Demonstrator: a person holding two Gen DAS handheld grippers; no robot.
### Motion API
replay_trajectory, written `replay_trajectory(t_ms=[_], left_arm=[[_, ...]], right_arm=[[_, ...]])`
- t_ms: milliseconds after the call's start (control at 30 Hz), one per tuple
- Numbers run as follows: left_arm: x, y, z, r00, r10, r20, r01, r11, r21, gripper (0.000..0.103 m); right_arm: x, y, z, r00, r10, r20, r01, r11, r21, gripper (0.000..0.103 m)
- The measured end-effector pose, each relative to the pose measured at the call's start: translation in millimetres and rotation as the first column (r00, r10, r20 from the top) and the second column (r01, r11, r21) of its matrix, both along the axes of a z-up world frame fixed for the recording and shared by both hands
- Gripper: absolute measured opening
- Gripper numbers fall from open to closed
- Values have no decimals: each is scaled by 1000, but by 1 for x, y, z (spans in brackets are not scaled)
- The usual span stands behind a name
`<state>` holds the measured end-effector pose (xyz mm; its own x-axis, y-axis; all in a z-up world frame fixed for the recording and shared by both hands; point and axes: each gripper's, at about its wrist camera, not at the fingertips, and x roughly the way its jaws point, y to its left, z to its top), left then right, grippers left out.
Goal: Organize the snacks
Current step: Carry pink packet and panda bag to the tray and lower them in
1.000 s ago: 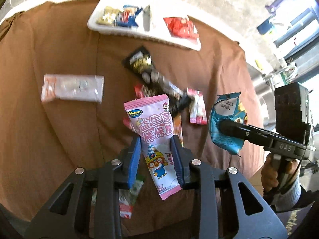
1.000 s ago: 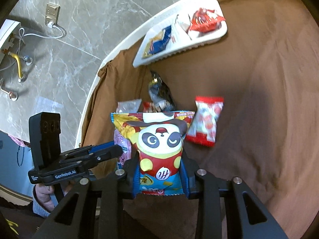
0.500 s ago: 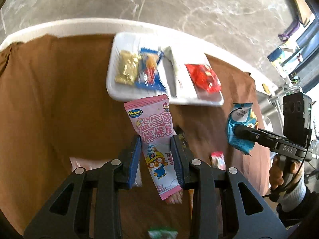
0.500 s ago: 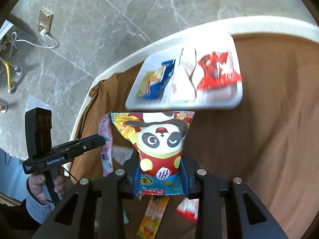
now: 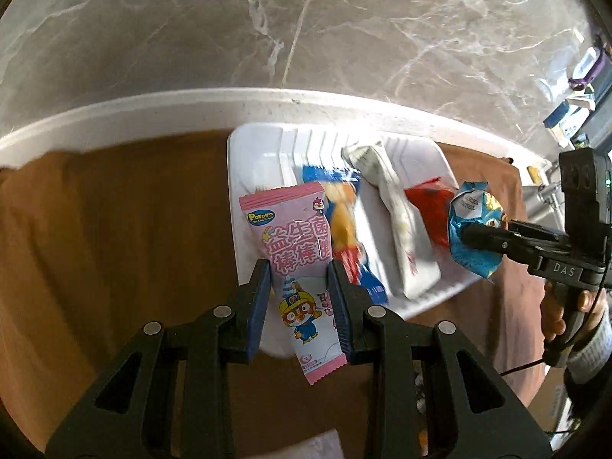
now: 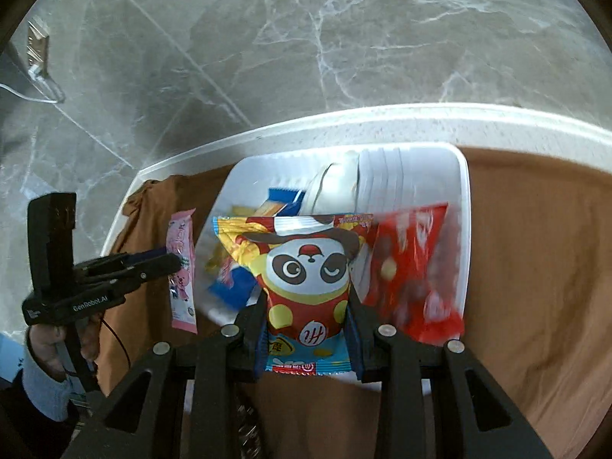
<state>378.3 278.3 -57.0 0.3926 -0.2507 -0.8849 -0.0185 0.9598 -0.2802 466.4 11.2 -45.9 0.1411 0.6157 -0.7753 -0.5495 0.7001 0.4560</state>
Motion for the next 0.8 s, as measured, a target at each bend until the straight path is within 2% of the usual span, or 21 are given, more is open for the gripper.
replay_trajectory(t_ms=[167,433,600,800], left_arm=[[30,5,-13,999,-38,-6,39,999,36,29],[41,5,-23,999,-55,2,54,993,105,29],[32,10,-7,998,-32,49,26,991,130,29],[0,0,24,994,5,113,-19,992,122,30]], right_arm=[[14,13,-7,999,13,39,-10,998,-57,35],[9,27,-6,986,49,156,-24,986,-163,40],[1,17,9,978,25,209,5,989,-145,47],[-13,-1,35,970,-4,245,33,993,-114,47]])
